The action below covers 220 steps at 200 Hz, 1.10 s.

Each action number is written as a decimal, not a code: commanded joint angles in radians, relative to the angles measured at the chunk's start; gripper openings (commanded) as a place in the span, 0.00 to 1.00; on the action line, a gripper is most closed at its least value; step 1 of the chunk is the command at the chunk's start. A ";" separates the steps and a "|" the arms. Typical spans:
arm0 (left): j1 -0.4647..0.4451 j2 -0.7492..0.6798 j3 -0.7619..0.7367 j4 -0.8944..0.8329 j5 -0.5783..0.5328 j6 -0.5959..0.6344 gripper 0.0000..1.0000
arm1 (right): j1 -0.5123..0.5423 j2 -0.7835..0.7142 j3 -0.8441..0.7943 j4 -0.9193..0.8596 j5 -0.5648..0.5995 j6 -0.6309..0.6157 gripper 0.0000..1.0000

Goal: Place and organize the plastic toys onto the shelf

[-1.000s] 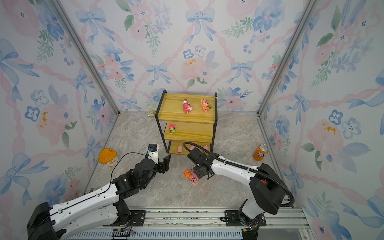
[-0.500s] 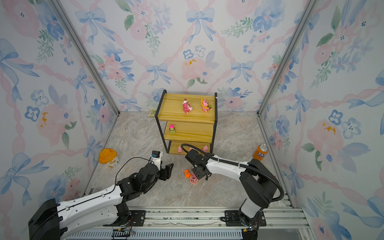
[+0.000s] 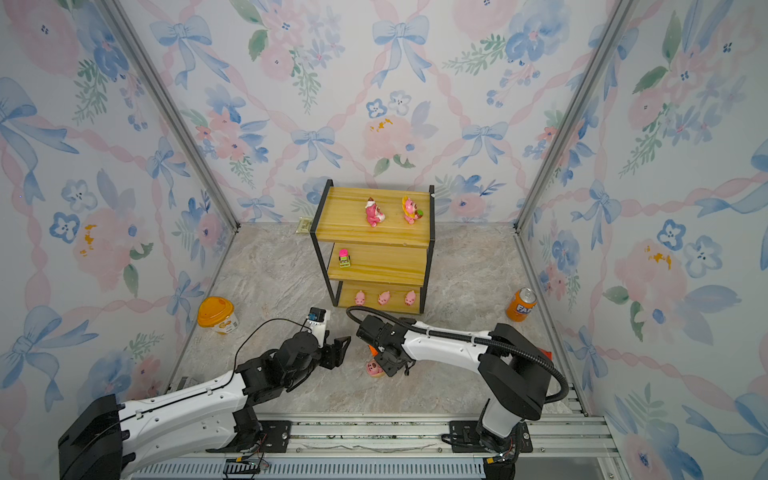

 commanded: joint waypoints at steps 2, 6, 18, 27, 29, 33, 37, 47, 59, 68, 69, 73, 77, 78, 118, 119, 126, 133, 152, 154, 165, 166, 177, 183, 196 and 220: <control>-0.018 0.003 -0.023 -0.023 0.101 0.059 0.73 | 0.007 -0.044 0.032 -0.071 -0.053 0.025 0.55; -0.023 0.004 -0.023 -0.024 0.118 0.073 0.73 | 0.004 -0.051 0.033 -0.080 -0.053 0.024 0.55; -0.040 0.004 -0.023 -0.035 0.146 0.126 0.73 | -0.012 -0.079 0.032 -0.100 -0.053 0.021 0.56; -0.045 0.005 -0.022 -0.043 0.166 0.163 0.74 | -0.030 -0.105 0.027 -0.109 -0.064 0.017 0.57; -0.045 0.005 -0.023 -0.044 0.173 0.170 0.74 | -0.033 -0.112 0.027 -0.110 -0.068 0.015 0.58; -0.045 0.005 -0.023 -0.042 0.184 0.185 0.74 | -0.043 -0.125 0.025 -0.112 -0.077 0.012 0.59; -0.047 0.007 -0.024 -0.041 0.190 0.197 0.74 | -0.051 -0.139 0.023 -0.114 -0.085 0.010 0.60; -0.049 0.011 -0.024 -0.040 0.192 0.219 0.75 | -0.074 -0.174 0.015 -0.117 -0.104 0.007 0.63; -0.050 0.018 -0.024 -0.036 0.192 0.238 0.75 | -0.104 -0.213 0.005 -0.121 -0.137 0.004 0.65; -0.050 0.029 -0.024 -0.022 0.218 0.259 0.76 | -0.119 -0.239 0.000 -0.129 -0.141 0.006 0.66; -0.050 0.030 -0.025 -0.019 0.222 0.261 0.76 | -0.121 -0.243 -0.002 -0.129 -0.140 0.007 0.66; -0.049 0.035 -0.024 -0.010 0.237 0.272 0.76 | -0.127 -0.255 -0.005 -0.131 -0.142 0.008 0.66; -0.052 0.043 -0.026 0.002 0.246 0.281 0.76 | -0.133 -0.266 -0.009 -0.133 -0.144 0.010 0.66; -0.052 0.045 -0.026 0.005 0.248 0.284 0.76 | -0.135 -0.269 -0.010 -0.133 -0.144 0.011 0.66; -0.056 0.151 -0.018 0.082 0.295 0.357 0.77 | -0.202 -0.333 -0.065 -0.116 -0.267 0.028 0.70; -0.056 0.152 -0.018 0.084 0.297 0.358 0.77 | -0.202 -0.334 -0.065 -0.115 -0.268 0.029 0.70; -0.058 0.164 -0.017 0.101 0.311 0.373 0.77 | -0.202 -0.334 -0.074 -0.111 -0.281 0.031 0.70; -0.059 0.173 -0.020 0.118 0.320 0.385 0.77 | -0.201 -0.334 -0.081 -0.108 -0.290 0.032 0.70; -0.067 0.190 -0.022 0.147 0.322 0.423 0.78 | -0.201 -0.335 -0.097 -0.101 -0.285 0.043 0.71; -0.068 0.192 -0.021 0.147 0.320 0.427 0.78 | -0.201 -0.335 -0.099 -0.101 -0.285 0.044 0.71; -0.070 0.201 -0.016 0.147 0.315 0.448 0.79 | -0.204 -0.334 -0.101 -0.099 -0.283 0.047 0.71; -0.070 0.202 -0.017 0.146 0.315 0.448 0.79 | -0.203 -0.334 -0.101 -0.099 -0.283 0.047 0.71; -0.072 0.208 -0.011 0.148 0.325 0.460 0.80 | -0.202 -0.333 -0.104 -0.097 -0.287 0.045 0.71; -0.073 0.209 -0.008 0.152 0.334 0.468 0.80 | -0.204 -0.332 -0.105 -0.097 -0.285 0.046 0.71; -0.072 0.222 0.003 0.162 0.355 0.486 0.81 | -0.205 -0.331 -0.106 -0.097 -0.281 0.048 0.72; -0.072 0.260 0.035 0.173 0.380 0.515 0.81 | -0.213 -0.332 -0.109 -0.097 -0.278 0.059 0.72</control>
